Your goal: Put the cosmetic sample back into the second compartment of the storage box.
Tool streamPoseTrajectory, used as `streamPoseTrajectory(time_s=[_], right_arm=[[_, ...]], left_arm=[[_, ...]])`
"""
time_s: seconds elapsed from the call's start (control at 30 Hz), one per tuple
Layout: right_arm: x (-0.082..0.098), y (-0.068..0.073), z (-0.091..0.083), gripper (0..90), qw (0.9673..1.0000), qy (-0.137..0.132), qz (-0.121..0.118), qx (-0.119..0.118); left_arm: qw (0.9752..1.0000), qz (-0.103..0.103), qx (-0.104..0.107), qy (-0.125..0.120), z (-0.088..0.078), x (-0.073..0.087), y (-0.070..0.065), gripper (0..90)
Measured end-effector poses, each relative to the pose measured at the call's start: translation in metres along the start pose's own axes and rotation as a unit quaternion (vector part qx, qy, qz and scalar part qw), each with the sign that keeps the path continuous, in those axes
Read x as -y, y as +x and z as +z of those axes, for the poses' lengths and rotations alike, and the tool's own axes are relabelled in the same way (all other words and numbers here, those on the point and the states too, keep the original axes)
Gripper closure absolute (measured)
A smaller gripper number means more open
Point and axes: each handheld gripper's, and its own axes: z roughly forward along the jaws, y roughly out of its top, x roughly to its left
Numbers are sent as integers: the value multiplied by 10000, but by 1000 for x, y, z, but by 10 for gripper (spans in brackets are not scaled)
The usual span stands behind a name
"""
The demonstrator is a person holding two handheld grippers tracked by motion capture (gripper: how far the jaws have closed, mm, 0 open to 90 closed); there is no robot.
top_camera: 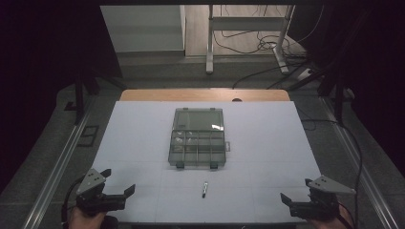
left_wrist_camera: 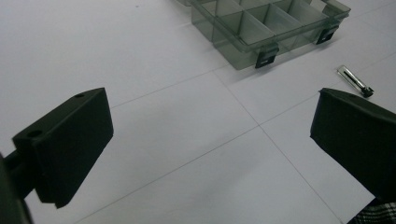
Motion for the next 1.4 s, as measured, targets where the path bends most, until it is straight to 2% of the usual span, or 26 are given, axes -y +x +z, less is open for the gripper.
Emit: streamPoseTrajectory(time_s=[0.17, 0.37, 0.47, 0.83, 1.13, 1.4], right_arm=[[-1, -2, 1, 0, 10000, -17, 73, -44], [-1, -1, 1, 0, 10000, -9, 43, -37], [-1, -1, 1, 0, 10000, -13, 47, -40], [-2, 0, 2, 0, 9999, 21, -48, -87], [-6, 1, 7, 0, 9993, 129, -108, -332], [-14, 6, 17, 0, 9985, 149, -276, -455]], left_arm=[[10000, -22, -25, 51, 0, 0, 0, 0], [9999, -81, -28, 73, 1, 0, 2, 0], [10000, -41, -72, 11, 1, 0, 2, 0], [9999, -28, -31, 105, 2, 0, 2, 0], [9999, -60, -35, 122, 1, 1, 2, 0], [9998, -111, -46, 129, -2, 3, 3, 1]])
